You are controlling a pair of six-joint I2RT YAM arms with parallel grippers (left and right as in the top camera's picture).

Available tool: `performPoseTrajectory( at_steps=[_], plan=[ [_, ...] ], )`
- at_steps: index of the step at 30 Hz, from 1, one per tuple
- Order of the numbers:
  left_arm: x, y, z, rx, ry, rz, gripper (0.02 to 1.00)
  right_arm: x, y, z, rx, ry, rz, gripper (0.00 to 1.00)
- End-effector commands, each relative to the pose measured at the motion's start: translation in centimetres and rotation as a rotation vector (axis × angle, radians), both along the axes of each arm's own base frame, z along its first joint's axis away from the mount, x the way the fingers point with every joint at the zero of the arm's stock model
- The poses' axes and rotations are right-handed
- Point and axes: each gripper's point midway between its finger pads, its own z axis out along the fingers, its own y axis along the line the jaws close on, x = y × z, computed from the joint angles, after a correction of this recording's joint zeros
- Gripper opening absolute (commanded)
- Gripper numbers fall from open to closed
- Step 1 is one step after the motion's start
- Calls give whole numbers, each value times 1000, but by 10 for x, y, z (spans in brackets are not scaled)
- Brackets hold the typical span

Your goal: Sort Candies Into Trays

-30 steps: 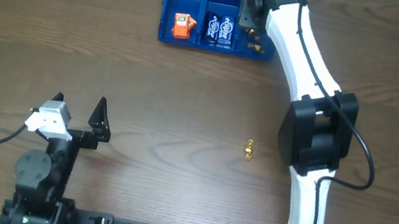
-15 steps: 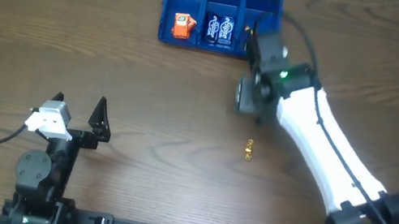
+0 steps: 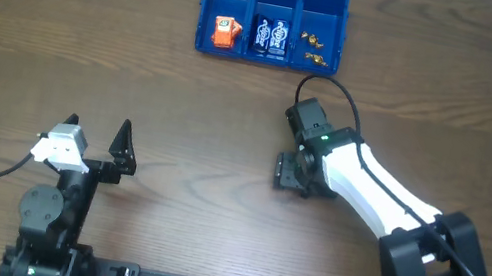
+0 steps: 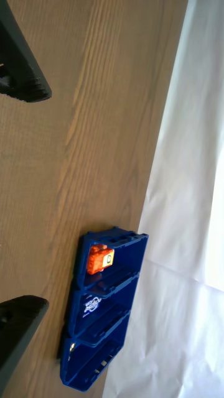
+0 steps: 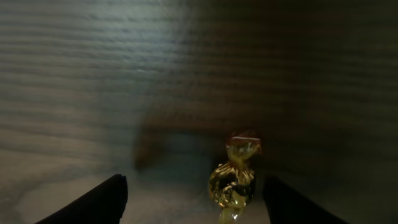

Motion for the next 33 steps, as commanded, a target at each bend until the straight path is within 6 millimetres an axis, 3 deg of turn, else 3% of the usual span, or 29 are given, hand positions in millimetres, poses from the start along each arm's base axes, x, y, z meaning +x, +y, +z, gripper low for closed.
performPoseTrajectory(
  at_steps=[1, 9, 15, 20, 28, 30, 33],
  plan=[
    [-1, -2, -16, 14, 47, -14, 996, -5, -9, -13, -60, 36, -47, 706],
    [-1, -2, -16, 14, 47, -14, 998, -4, -16, -12, -97, 28, -64, 625],
    [-1, -2, -16, 14, 47, -14, 998, -4, -18, -12, -103, 24, -67, 325],
    [-1, -2, -16, 14, 46, -14, 998, -3, -17, -12, -102, 21, -70, 226],
    [-1, -2, -16, 14, 47, -14, 998, 6, -16, -7, -107, -5, -94, 194],
    [-1, -2, -16, 14, 46, -14, 996, 11, -14, 1, -112, -15, -92, 187],
    [-1, -2, -16, 14, 47, -14, 998, 34, -14, 32, -145, -73, -92, 180]
  ],
)
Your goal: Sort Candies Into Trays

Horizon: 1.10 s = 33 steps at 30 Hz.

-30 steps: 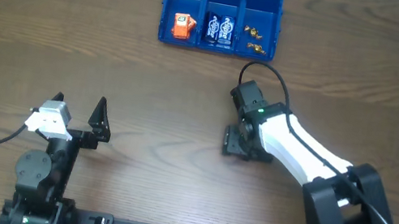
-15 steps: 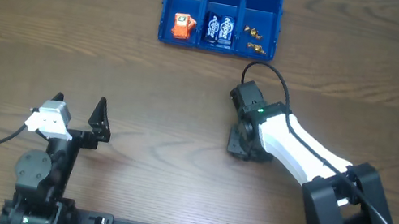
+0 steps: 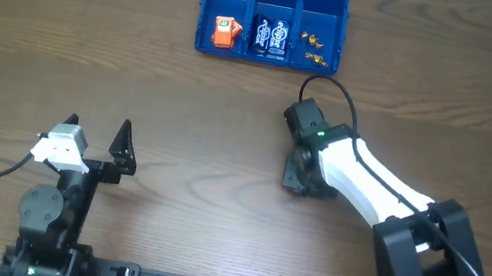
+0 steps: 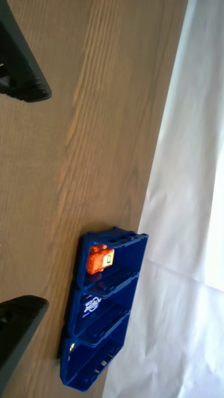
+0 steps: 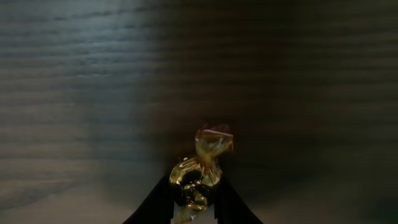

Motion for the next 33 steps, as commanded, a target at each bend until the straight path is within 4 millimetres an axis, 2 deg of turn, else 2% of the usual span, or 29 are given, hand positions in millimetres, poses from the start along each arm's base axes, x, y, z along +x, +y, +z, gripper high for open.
performPoseTrajectory(
  at_steps=[1, 5, 7, 9, 12, 14, 16, 18, 21, 26, 31, 33],
  plan=[
    [-1, -2, -16, 14, 47, -14, 998, 47, 2, 48, -66, -134, -6, 180],
    [-1, -2, -16, 14, 47, -14, 998, 108, 5, 117, -95, -277, 55, 187],
    [-1, -2, -16, 14, 47, -14, 996, 149, 3, 148, -110, -341, 69, 189],
    [-1, -2, -16, 14, 47, -14, 998, 193, 7, 167, -106, -403, 86, 189],
    [-1, -2, -16, 14, 47, -14, 998, 251, 16, 172, -95, -471, 80, 189],
    [-1, -2, -16, 14, 47, -14, 998, 280, 18, 164, -90, -493, 75, 189],
    [-1, -2, -16, 14, 47, -14, 998, 300, 20, 153, -77, -506, 71, 191],
    [-1, -2, -16, 14, 47, -14, 998, 314, 22, 137, -57, -512, 68, 200],
    [-1, -2, -16, 14, 47, -14, 996, 321, 22, 123, -46, -510, 62, 226],
    [-1, -2, -16, 14, 47, -14, 998, 323, 21, 119, -35, -503, 60, 264],
    [-1, -2, -16, 14, 47, -14, 998, 326, 20, 120, -27, -513, 56, 503],
    [-1, -2, -16, 14, 47, -14, 996, 326, 18, 123, 13, -509, 50, 546]
  ],
)
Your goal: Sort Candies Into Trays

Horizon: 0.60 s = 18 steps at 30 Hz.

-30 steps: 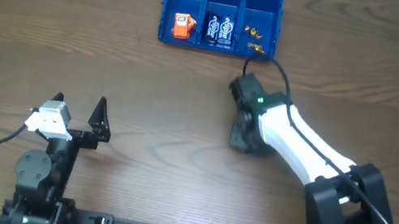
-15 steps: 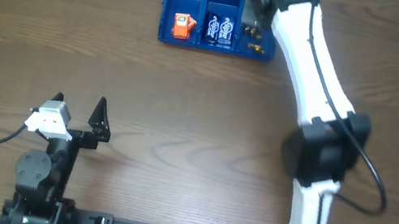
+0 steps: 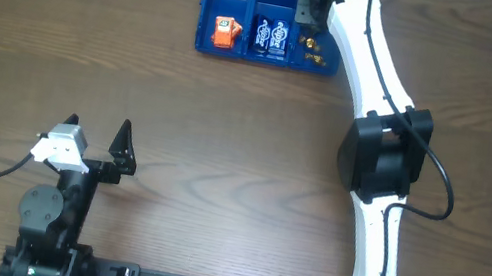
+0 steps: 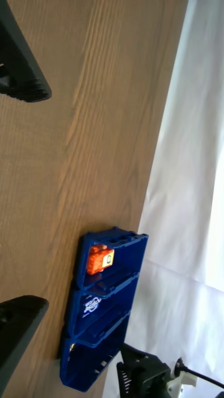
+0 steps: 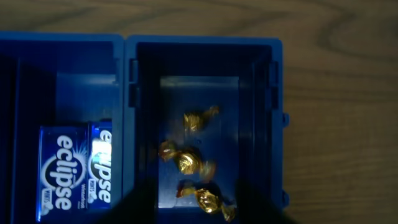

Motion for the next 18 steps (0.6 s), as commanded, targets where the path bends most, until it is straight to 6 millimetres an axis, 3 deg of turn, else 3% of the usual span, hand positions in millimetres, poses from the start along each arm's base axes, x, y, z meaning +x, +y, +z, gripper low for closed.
performPoseTrajectory(
  at_steps=[1, 5, 10, 12, 14, 18],
  plan=[
    [-1, -2, -16, 14, 46, -15, 996, 4, -14, 17, 52, -15, -17, 549],
    [-1, -2, -16, 14, 46, -15, 998, -12, -36, 55, 2, -39, -3, 586],
    [-1, -2, -16, 14, 46, -15, 998, -66, -66, 121, 9, -191, -2, 652],
    [-1, -2, -16, 14, 46, -15, 998, -104, -91, 135, 19, -251, -38, 669],
    [-1, -2, -16, 14, 46, -15, 998, -146, -116, 137, 24, -287, -77, 711],
    [-1, -2, -16, 14, 46, -15, 998, -225, -140, 122, 62, -373, -109, 884]
  ],
)
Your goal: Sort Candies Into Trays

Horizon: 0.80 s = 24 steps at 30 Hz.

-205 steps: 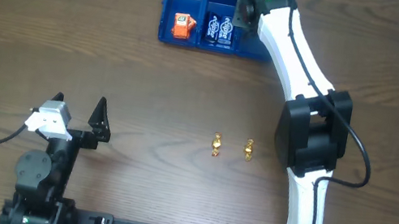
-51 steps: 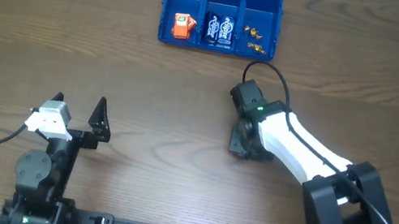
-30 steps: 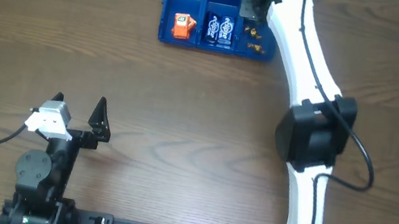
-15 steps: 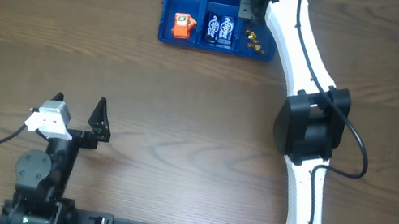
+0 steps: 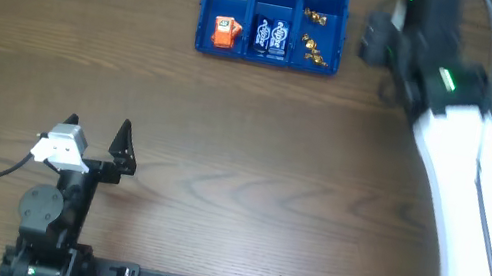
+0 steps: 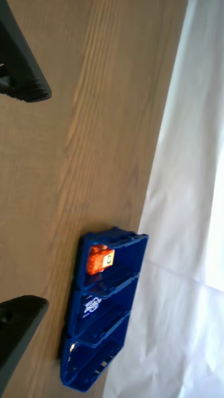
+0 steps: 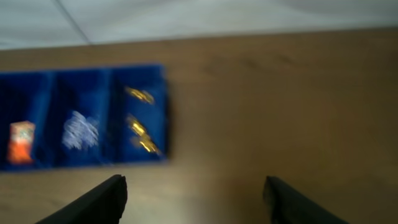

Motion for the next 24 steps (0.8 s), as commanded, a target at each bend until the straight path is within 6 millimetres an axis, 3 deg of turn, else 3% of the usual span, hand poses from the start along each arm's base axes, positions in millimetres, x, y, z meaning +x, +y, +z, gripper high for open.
performPoseTrajectory(
  at_steps=[1, 6, 8, 13, 19, 24],
  plan=[
    [-1, -2, -16, 14, 47, -15, 998, -89, -28, -46, 43, -42, -25, 1000],
    [-1, -2, -16, 14, 47, -15, 998, -143, -43, -75, 117, -275, -40, 998],
    [-1, -2, -16, 14, 47, -15, 998, -150, -40, -86, 120, -352, -21, 998],
    [-1, -2, -16, 14, 47, -15, 998, -157, -31, -116, 138, -495, 31, 998],
    [-1, -2, -16, 14, 46, -15, 996, -153, -23, -117, 140, -629, 79, 998],
    [-1, -2, -16, 14, 47, -15, 998, -156, -25, -115, 132, -640, 70, 998]
  ],
)
